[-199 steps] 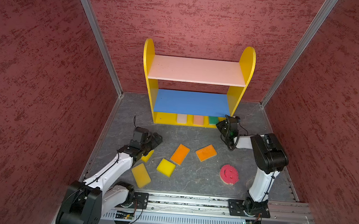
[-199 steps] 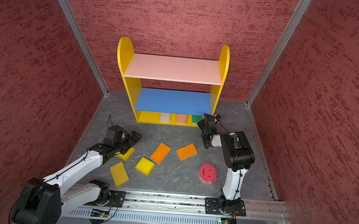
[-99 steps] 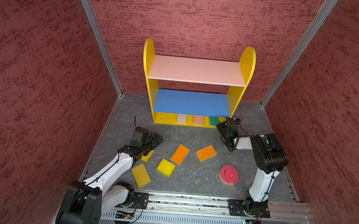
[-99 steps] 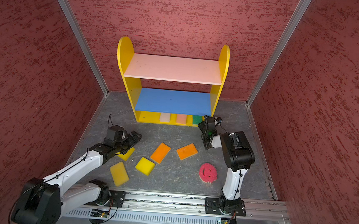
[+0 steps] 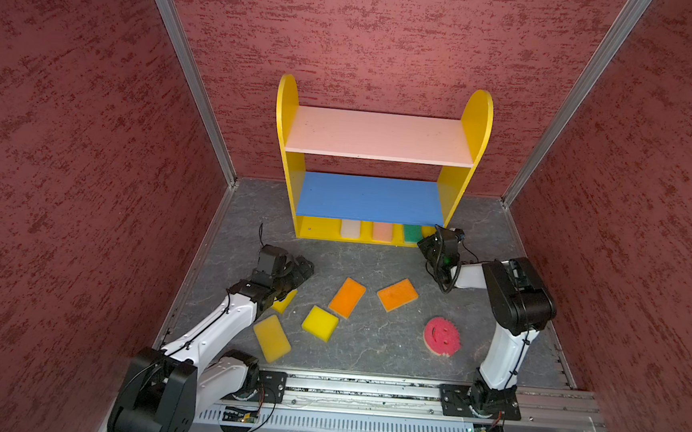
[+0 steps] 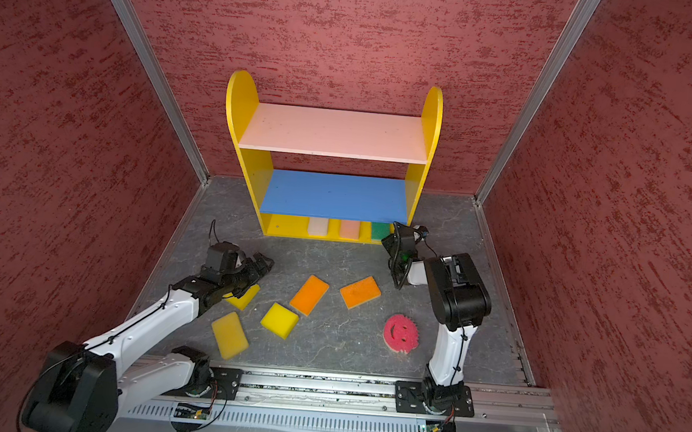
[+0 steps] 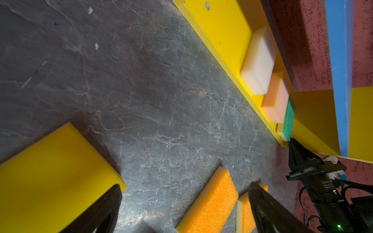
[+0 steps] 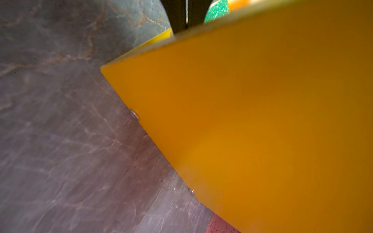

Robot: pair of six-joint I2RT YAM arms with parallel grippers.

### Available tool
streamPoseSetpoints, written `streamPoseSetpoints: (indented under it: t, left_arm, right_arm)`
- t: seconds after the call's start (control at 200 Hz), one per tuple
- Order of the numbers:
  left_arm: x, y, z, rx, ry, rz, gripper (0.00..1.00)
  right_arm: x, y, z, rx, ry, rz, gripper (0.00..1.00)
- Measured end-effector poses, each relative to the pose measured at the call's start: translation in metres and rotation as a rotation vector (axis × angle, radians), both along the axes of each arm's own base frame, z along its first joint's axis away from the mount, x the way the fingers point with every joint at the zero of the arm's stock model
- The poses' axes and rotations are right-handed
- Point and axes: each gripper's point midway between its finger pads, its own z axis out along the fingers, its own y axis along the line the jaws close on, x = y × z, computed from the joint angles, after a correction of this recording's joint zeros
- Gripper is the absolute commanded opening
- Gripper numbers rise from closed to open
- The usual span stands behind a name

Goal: Place and organize the cleaning sponges onto the shelf

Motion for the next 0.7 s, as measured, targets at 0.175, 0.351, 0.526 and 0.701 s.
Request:
streamPoseSetpoints:
  t: [0.175,0.351,0.526,0.701]
  left_arm:
    - [0.000,0.000,0.000,0.000,-0.001,0.000,0.98]
    - [0.000,0.000,0.000,0.000,-0.001,0.001,0.98]
    - [0.000,0.000,0.000,0.001,-0.001,0.000,0.98]
    - [0.000,0.000,0.001,0.001,-0.002,0.000,0.98]
  right_arm:
    - [0.000,0.000,0.000,0.000,0.001,-0.001,0.13]
    - [-0.003,-0.001,-0.003,-0.001,0.008,-0.002,0.16]
    - [-0.004,-0.002,-0.003,-0.004,0.008,-0.004,0.25]
    - [-0.010,-0.003,0.007,-0.009,-0.005,0.002,0.35]
